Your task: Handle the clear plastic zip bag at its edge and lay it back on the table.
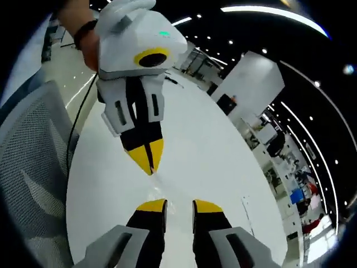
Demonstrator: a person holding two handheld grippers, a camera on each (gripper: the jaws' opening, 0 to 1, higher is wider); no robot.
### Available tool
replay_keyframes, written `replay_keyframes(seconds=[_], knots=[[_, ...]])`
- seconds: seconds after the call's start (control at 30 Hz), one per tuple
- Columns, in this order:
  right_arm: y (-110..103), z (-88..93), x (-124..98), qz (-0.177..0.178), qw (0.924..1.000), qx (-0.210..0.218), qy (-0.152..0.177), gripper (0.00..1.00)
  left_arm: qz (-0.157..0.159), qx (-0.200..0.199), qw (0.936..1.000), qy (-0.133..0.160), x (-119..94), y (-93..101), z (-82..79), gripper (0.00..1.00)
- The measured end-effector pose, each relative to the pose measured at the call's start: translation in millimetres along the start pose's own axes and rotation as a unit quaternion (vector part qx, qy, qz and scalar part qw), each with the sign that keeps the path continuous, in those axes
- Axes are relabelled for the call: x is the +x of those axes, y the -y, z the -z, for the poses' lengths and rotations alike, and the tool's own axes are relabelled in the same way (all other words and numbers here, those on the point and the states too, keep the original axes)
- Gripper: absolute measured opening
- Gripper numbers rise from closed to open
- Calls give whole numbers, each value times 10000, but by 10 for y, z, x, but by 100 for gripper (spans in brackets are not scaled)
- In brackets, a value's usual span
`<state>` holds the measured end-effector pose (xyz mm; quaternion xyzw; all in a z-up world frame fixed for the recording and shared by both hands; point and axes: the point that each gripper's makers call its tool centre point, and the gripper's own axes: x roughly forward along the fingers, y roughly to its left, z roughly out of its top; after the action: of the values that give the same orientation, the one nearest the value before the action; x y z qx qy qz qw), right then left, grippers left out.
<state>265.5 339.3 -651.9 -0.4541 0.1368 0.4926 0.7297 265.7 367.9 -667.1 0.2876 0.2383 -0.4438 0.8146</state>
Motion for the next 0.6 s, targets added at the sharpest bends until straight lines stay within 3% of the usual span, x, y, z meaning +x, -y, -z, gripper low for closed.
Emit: replay_keyframes(seconds=[0.17, 0.6], knots=[[-110, -78, 76, -217, 9984, -518, -10, 15, 52, 172, 9998, -58, -23, 68, 34, 0], [-332, -187, 178, -643, 9909, -1182, 2, 5, 125, 420, 9989, -159, -19, 176, 88, 0]])
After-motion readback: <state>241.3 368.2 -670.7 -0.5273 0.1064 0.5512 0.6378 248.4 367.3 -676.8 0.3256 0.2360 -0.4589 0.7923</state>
